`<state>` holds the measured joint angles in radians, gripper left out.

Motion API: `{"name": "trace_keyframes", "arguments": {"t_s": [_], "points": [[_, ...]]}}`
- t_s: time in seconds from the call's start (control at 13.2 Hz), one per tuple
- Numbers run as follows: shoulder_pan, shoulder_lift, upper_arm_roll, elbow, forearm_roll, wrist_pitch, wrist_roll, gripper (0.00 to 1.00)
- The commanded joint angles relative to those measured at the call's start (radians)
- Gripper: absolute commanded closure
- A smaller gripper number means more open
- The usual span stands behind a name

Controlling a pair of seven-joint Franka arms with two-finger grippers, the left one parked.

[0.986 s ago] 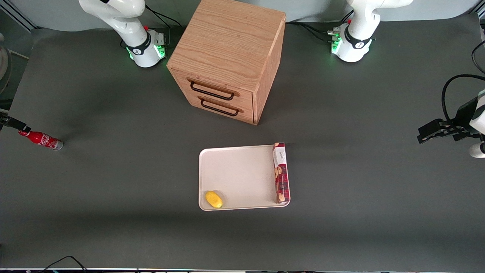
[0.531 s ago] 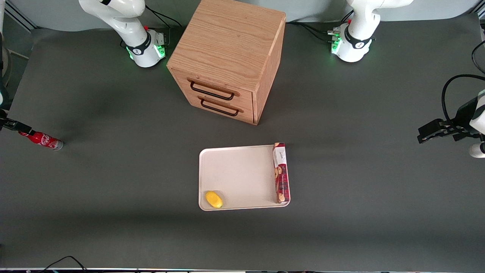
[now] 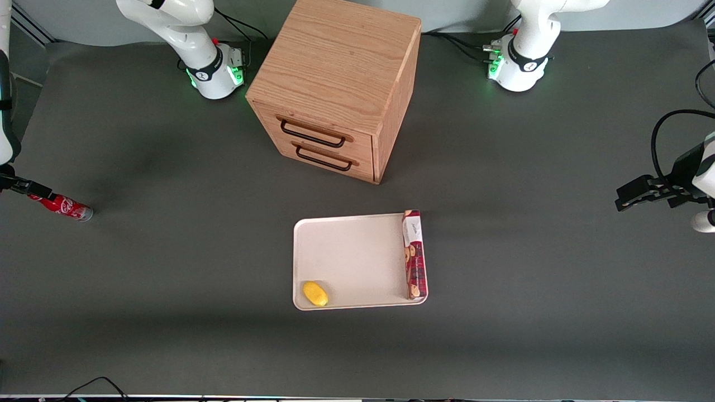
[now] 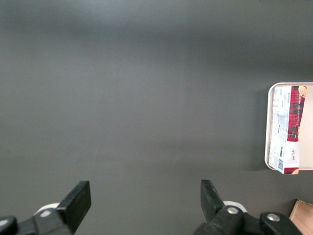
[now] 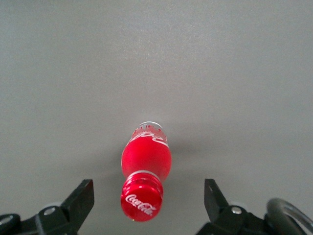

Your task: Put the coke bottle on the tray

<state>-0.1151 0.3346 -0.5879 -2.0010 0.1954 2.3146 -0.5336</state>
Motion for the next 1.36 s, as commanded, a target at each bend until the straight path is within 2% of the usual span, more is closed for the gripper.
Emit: {"name": "trace_keyframes", "arguments": {"t_s": [0.0, 0.08, 0.15, 0.3, 0.45, 0.68, 1.14, 1.29], "points": [[-0.003, 0.012, -0.004, 0.008, 0.027, 0.009, -0.035, 0.04], [-0.005, 0.012, -0.004, 0.008, 0.027, 0.009, -0.035, 0.1], [-0.009, 0.017, -0.004, 0.008, 0.029, 0.014, -0.045, 0.1], [-0.012, 0.024, -0.006, 0.008, 0.048, 0.019, -0.075, 0.2], [-0.012, 0.024, -0.006, 0.008, 0.05, 0.019, -0.075, 0.45], [-0.011, 0.024, -0.006, 0.008, 0.049, 0.019, -0.077, 1.0], [-0.001, -0.006, -0.009, 0.011, 0.049, -0.001, -0.057, 1.0], [0.0, -0.069, -0.016, 0.036, 0.047, -0.094, -0.055, 1.0]]}}
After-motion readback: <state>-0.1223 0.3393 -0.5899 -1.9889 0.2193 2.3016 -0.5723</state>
